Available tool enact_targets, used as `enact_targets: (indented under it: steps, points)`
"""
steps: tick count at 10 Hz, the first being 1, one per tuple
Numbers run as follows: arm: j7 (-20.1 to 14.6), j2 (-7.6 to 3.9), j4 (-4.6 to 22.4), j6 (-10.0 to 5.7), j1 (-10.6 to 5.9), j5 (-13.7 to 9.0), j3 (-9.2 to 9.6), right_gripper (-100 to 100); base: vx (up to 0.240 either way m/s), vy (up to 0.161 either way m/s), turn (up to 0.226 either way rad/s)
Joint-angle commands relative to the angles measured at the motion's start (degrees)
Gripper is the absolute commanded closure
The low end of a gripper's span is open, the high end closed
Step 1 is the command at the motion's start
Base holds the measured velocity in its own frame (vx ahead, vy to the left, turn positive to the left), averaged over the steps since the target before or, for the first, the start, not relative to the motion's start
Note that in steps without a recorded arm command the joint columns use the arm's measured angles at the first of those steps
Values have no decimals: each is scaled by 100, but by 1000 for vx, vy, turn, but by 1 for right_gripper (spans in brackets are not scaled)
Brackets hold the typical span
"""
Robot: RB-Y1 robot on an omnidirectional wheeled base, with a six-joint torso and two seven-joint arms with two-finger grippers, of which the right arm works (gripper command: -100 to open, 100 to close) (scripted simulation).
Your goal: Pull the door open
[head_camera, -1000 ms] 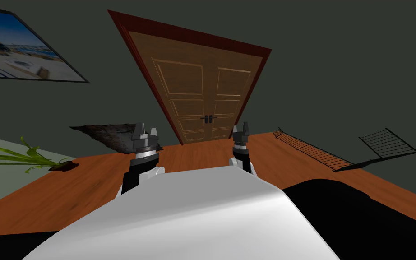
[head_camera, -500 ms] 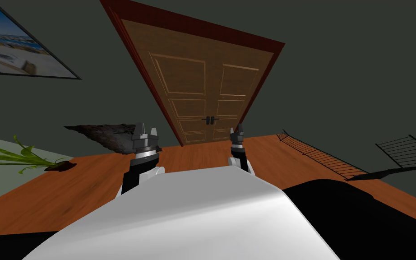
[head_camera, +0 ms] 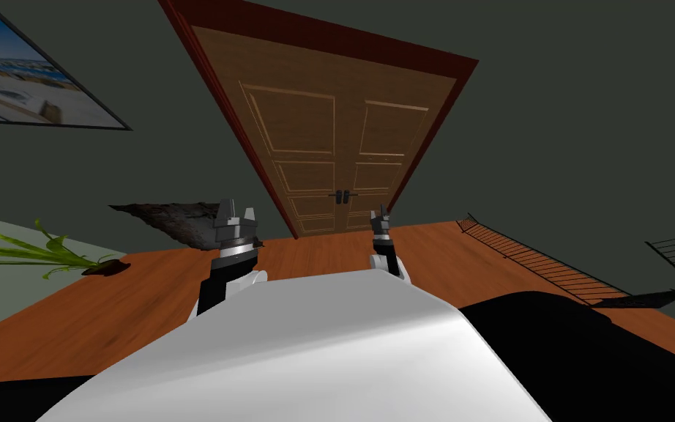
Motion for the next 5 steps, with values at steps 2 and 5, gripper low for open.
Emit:
enact_targets:
  steps: [2,5]
  points:
    - [-40,-111,322,105,-155,-38,-49,-100,89,-20,52]
    - [-76,-223,731,197,-344,-76,-97,-100,104,-24,54]
